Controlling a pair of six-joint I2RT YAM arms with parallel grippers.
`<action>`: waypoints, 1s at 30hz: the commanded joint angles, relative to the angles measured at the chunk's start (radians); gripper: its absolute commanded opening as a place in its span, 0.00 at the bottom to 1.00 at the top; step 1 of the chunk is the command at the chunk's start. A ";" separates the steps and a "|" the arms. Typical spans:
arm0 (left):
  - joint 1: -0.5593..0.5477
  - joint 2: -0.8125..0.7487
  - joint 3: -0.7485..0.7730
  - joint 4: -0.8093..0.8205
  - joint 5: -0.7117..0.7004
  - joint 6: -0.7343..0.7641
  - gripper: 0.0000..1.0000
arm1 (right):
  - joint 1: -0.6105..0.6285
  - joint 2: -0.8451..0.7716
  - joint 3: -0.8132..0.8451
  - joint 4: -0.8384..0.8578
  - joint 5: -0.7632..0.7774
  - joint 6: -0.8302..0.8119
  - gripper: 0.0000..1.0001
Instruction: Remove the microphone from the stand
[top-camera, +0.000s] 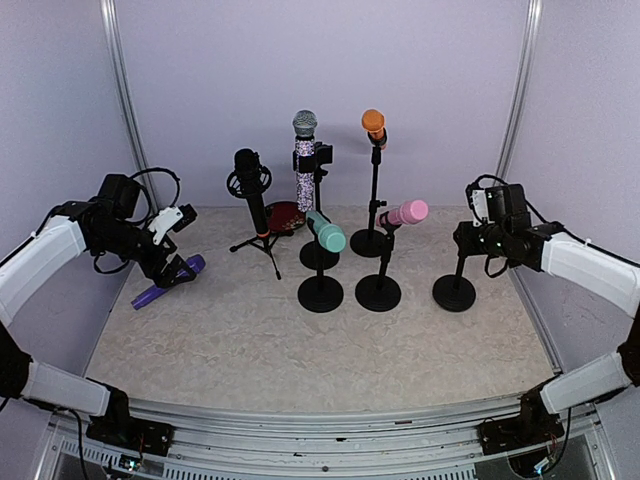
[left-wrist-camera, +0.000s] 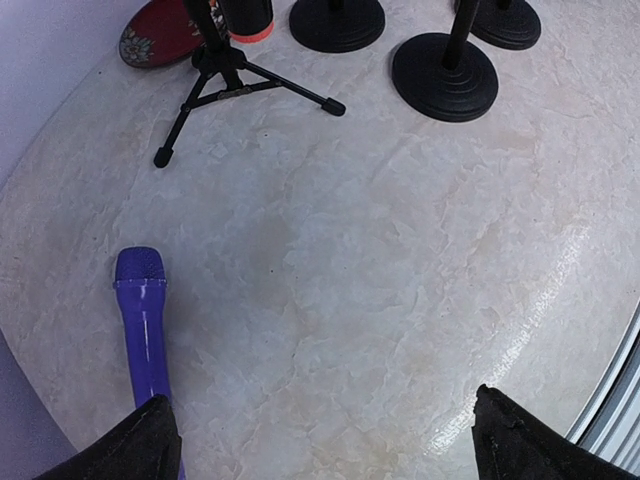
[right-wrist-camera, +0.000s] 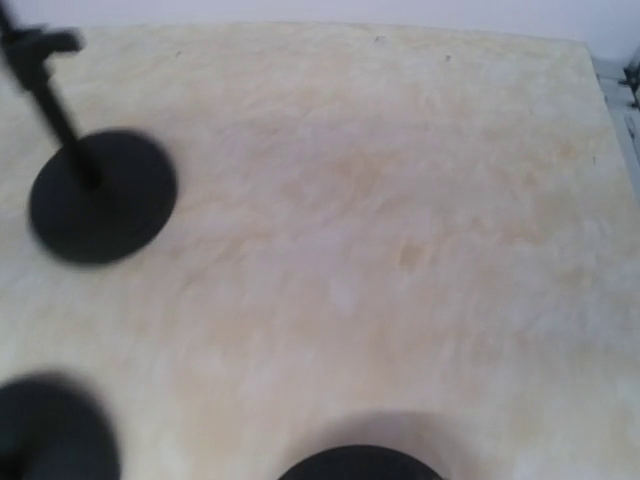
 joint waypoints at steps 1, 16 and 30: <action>-0.005 -0.024 -0.011 -0.017 0.022 0.005 0.99 | -0.065 0.136 0.184 0.210 -0.072 -0.064 0.00; -0.006 -0.085 -0.075 -0.012 0.020 0.008 0.99 | -0.108 0.416 0.335 0.346 -0.052 -0.051 0.00; -0.013 -0.093 -0.068 0.012 0.070 -0.021 0.99 | -0.126 0.366 0.389 0.287 -0.080 -0.034 0.87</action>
